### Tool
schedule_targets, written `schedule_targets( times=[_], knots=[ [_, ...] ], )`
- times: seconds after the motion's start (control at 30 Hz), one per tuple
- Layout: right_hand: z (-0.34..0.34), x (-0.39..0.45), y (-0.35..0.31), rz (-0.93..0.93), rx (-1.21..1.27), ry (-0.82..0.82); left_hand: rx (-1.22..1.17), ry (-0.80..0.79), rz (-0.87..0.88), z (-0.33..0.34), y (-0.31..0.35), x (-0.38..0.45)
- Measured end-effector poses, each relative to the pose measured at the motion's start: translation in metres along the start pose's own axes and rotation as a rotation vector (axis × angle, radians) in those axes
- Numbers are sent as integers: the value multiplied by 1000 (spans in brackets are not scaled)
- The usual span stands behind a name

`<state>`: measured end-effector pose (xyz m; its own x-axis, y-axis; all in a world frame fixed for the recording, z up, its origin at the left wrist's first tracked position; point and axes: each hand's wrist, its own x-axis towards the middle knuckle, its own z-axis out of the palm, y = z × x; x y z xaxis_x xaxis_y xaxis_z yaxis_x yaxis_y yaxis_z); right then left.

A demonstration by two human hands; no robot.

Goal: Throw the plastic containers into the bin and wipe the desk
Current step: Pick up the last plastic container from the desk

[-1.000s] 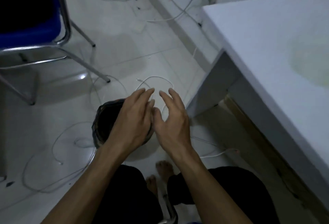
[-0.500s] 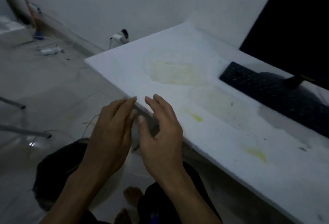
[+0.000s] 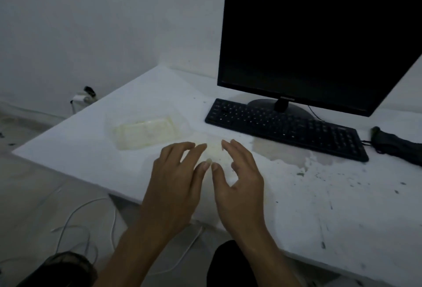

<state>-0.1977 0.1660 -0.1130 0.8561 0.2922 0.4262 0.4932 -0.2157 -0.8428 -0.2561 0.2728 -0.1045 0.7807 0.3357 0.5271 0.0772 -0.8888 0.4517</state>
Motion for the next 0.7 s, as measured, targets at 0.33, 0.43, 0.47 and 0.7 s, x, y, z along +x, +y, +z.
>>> schedule_targets(
  times=[0.33,0.43,0.47,0.7],
  knots=[
    [-46,32,11,45,-113,13,-87,-87,-60,17,21,29],
    [-51,35,7,42,-119,-23,-93,-84,-113,18,30,34],
    [-54,36,6,35,-124,-40,-99,-79,-128,20,34,36],
    [-99,59,21,53,-250,-275,-144,-83,-225,45,76,43]
  ],
)
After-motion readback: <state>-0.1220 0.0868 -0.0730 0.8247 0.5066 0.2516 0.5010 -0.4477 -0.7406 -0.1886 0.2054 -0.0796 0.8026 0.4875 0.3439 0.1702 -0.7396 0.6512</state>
